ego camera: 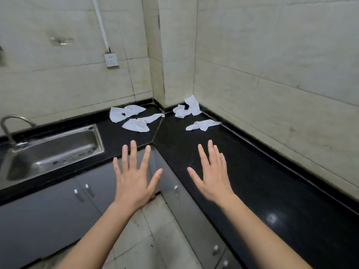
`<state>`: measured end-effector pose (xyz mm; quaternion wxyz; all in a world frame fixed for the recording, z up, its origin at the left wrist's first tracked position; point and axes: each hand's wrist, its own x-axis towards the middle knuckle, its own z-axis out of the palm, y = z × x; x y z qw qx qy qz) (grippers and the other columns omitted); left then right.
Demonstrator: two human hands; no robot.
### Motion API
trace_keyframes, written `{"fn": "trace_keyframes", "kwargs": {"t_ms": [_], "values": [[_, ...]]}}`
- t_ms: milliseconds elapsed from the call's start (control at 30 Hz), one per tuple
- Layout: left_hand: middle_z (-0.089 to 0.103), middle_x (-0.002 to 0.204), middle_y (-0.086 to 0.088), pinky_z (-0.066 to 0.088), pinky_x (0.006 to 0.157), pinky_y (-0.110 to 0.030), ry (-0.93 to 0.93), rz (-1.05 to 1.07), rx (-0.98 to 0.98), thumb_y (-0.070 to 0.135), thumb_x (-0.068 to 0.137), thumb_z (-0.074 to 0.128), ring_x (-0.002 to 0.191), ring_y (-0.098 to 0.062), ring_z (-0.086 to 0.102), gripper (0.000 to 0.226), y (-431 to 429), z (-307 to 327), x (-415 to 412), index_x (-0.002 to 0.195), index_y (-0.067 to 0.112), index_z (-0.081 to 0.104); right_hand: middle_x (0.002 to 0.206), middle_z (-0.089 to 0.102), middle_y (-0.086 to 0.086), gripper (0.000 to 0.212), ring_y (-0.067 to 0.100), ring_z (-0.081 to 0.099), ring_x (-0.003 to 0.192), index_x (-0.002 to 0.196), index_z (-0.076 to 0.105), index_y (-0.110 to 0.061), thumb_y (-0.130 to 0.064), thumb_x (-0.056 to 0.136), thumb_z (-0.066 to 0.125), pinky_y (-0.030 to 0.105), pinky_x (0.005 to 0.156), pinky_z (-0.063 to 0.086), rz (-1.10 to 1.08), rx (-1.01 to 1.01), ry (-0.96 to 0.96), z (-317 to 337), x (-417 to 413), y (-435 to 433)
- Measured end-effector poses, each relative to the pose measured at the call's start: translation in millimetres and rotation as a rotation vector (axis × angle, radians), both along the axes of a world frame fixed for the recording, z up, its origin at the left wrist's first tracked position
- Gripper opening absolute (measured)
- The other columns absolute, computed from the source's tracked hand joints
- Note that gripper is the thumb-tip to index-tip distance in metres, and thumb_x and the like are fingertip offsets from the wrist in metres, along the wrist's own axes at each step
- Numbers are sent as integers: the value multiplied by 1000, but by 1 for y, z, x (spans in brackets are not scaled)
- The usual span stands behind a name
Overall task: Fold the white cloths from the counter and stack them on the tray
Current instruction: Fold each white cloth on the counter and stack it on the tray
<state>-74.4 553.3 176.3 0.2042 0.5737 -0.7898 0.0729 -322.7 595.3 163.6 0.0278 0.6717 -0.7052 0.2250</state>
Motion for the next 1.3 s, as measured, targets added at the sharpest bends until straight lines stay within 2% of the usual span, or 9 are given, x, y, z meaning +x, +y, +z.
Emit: {"fn": "trace_keyframes", "kwargs": {"t_ms": [133,267,600,767,867,1000,1067,1167,1300], "values": [[-14,165,-9,12,117,-64,-70,31,54,71,94,18,151,-30,-13,78,-74,1,-12,158,30,5,164,-26,7,81,26,-18,153,159,-6,-25,-66,99,28,45,124,-4,-14,30,-43,2,-12,-76],[-9,166,-9,11,118,-63,-108,48,71,71,94,17,152,-29,-10,78,-143,7,-19,158,28,7,165,-20,10,80,27,-17,153,160,-1,-24,-65,98,28,45,124,-4,23,29,-53,8,-24,-152],[-7,165,-9,12,118,-61,-86,170,243,70,94,19,152,-30,-7,78,-263,-48,23,158,27,8,162,-30,6,78,25,-23,151,159,-6,-26,-64,99,27,44,123,-9,147,251,-24,-47,14,-282],[7,165,-13,20,115,-63,-83,160,323,68,94,20,151,-34,6,78,-370,-77,66,157,22,20,167,-10,9,80,28,-7,154,160,11,-23,-67,94,20,44,123,2,127,279,-56,-73,49,-380],[17,163,-15,25,112,-64,-93,118,370,65,93,21,150,-36,16,78,-449,-98,87,154,18,28,167,-7,8,80,28,-4,155,160,11,-21,-65,92,14,43,124,7,75,331,-43,-91,71,-453],[10,165,-9,19,118,-53,-33,46,462,64,93,15,152,-28,6,80,-540,-119,114,157,16,20,167,9,7,69,25,9,154,159,18,-19,-54,102,34,40,123,20,22,474,-115,-103,107,-534],[20,163,-10,27,116,-50,19,-5,499,55,99,30,151,-28,15,70,-585,-129,126,155,13,26,165,21,6,63,23,20,151,157,25,-18,-47,103,39,40,121,27,34,520,-157,-113,128,-570],[38,153,-17,47,101,-53,19,-107,503,33,99,50,139,-36,38,54,-644,-149,134,145,5,42,158,35,4,52,22,34,144,152,37,-17,-38,105,41,38,115,36,44,542,-161,-129,152,-610],[32,157,-18,51,92,-52,11,-174,538,11,96,53,128,-41,46,50,-697,-176,129,144,5,44,145,51,3,41,25,48,131,142,52,-16,-24,102,45,40,106,45,109,552,-172,-156,175,-651]]}}
